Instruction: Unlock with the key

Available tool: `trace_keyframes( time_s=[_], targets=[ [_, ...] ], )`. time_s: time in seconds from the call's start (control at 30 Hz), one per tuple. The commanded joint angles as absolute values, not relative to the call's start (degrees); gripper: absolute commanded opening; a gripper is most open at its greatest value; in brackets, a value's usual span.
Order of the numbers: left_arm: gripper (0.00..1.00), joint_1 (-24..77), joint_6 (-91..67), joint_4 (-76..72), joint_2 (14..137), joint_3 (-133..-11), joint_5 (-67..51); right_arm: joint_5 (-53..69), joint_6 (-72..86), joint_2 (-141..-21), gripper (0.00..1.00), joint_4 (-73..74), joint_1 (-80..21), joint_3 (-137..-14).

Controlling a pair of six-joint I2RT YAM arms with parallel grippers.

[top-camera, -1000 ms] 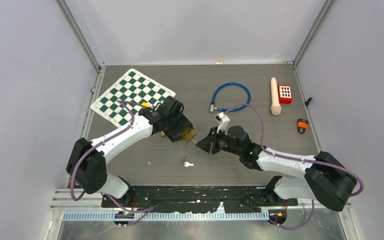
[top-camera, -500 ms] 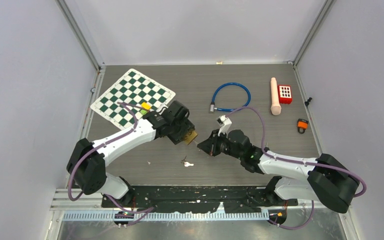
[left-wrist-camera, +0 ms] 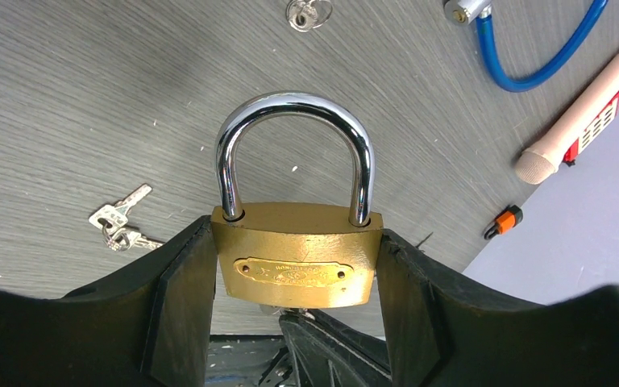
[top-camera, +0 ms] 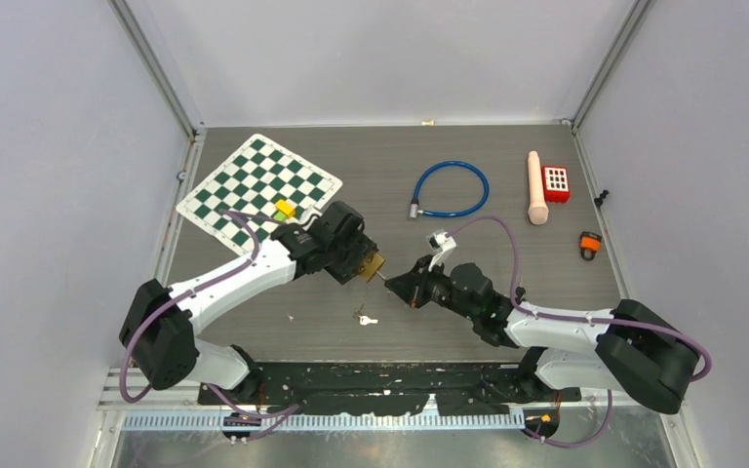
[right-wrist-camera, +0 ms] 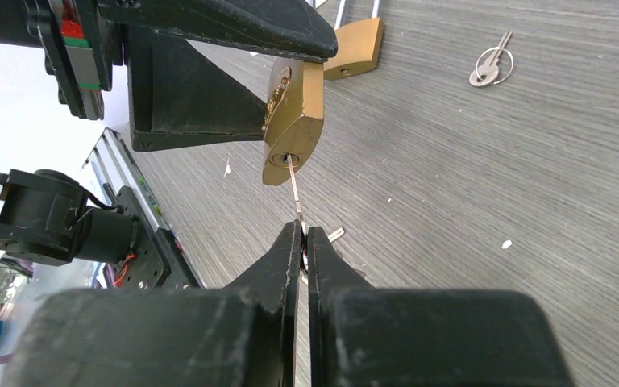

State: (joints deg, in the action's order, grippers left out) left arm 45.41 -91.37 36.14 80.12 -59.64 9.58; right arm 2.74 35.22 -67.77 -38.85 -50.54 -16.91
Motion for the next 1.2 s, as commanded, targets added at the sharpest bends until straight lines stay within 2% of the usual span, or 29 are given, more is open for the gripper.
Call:
trace_keyframes(
  time_s=[0.0, 0.17, 0.3, 0.67, 0.83, 1.17],
  targets=[
    [0.00, 48.2, -92.7, 32.3, 76.8, -60.4, 5.7, -3.8, 32.3, -68.2, 0.05, -46.5, -50.3, -19.0],
    [0.00, 49.2, -91.0, 32.7, 76.5, -60.7, 7.0, -1.0, 28.6, -68.1, 0.05, -51.8, -50.2, -18.6],
    [0.00, 49.2, -89.2, 34.3, 76.1, -61.2, 7.9, 2.8, 26.2, -66.2, 0.05, -48.1, -49.3, -20.5],
    [0.00, 51.9, -90.5, 34.1, 73.6, -60.2, 13.0, 1.6, 30.7, -63.7, 0.05, -38.4, -48.0, -25.5],
    [0.00, 53.5, -92.9, 31.1, 70.8, -57.5, 16.0, 1.6, 31.9, -63.7, 0.05, -40.8, -47.7, -24.6],
    [0.00, 53.8, -92.0, 23.9, 66.7, -52.6, 16.9, 17.7, 36.8, -67.0, 0.05, -51.8, -40.5, -22.5]
  ],
)
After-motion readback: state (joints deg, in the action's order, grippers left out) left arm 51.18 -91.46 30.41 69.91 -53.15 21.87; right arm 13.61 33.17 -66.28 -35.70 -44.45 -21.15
